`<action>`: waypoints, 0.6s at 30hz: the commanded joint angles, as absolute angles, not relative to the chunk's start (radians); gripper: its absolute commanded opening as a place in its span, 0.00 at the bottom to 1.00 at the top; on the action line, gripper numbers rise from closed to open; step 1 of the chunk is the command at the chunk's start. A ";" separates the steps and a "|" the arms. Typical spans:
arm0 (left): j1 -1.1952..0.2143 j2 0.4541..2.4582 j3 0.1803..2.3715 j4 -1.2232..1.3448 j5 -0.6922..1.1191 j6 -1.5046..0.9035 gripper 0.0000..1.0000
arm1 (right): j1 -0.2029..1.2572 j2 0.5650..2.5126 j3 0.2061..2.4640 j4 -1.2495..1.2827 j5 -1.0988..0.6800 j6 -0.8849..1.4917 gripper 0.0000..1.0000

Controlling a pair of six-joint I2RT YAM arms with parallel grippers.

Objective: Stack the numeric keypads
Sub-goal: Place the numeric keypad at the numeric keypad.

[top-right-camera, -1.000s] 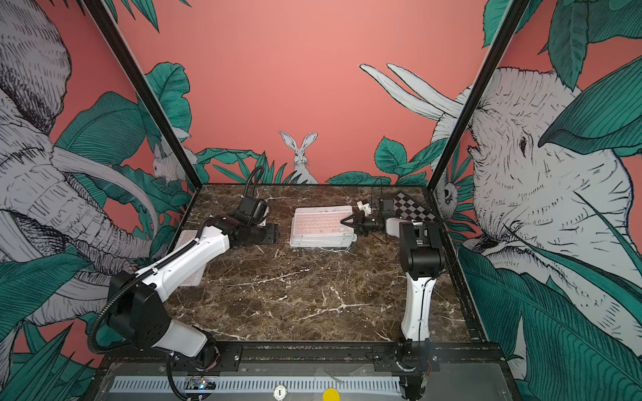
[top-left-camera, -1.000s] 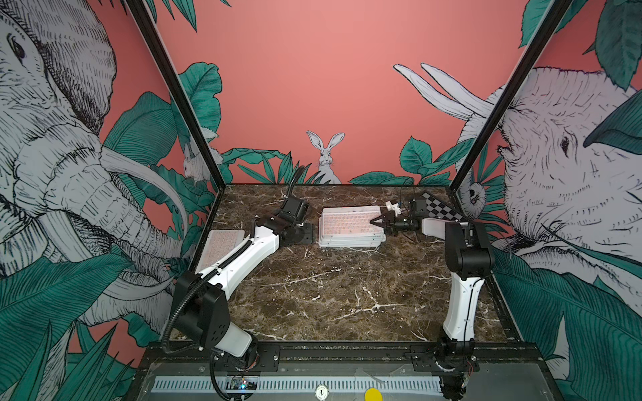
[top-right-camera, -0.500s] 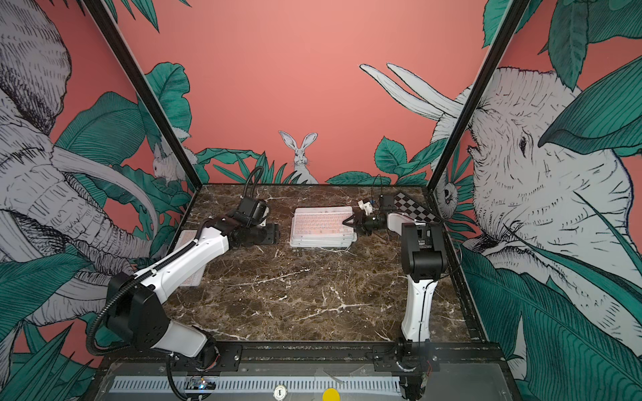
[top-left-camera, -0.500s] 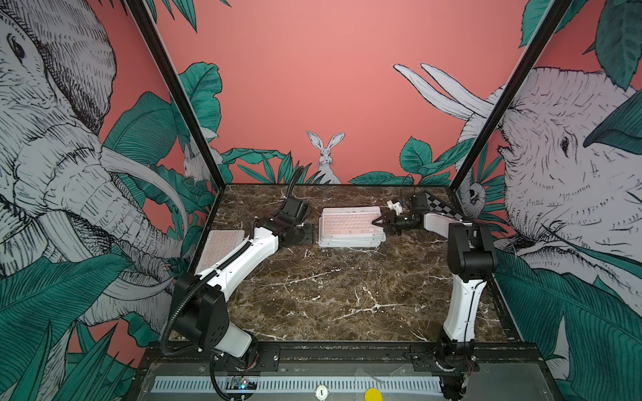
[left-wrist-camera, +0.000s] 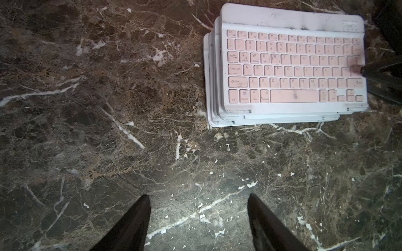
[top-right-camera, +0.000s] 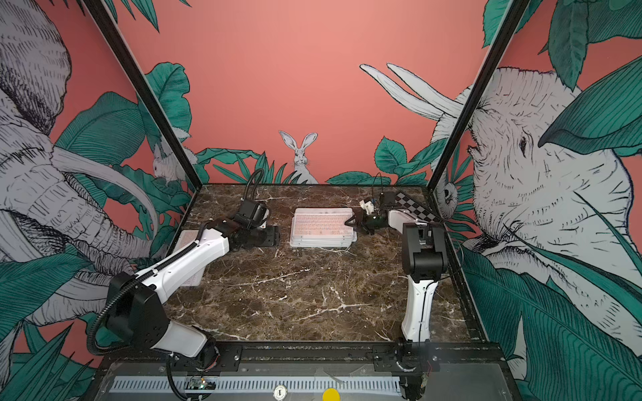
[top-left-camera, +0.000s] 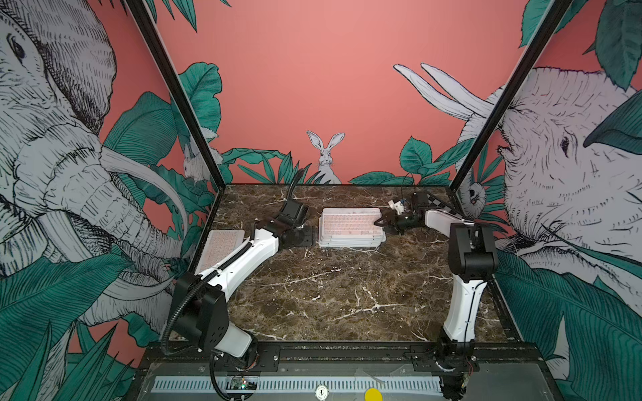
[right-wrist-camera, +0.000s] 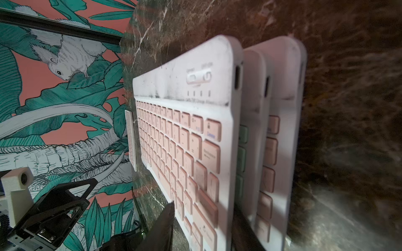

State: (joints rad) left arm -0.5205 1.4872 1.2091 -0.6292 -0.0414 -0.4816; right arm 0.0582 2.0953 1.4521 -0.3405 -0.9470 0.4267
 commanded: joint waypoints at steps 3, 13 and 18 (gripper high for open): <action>-0.519 1.444 1.197 -0.624 -0.040 -0.490 0.73 | 0.055 2.049 1.471 -0.369 -0.905 0.393 0.40; -0.519 1.439 1.188 -0.626 -0.053 -0.490 0.73 | 0.055 2.038 1.497 -0.428 -0.851 0.352 0.41; -0.519 1.431 1.187 -0.631 -0.067 -0.488 0.73 | 0.055 2.024 1.501 -0.440 -0.831 0.341 0.41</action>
State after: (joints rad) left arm -0.5205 1.4712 1.2011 -0.6250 -0.0467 -0.4816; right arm 0.0578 2.0762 1.4765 -0.4149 -0.8604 0.3683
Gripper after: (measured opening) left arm 0.727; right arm 0.413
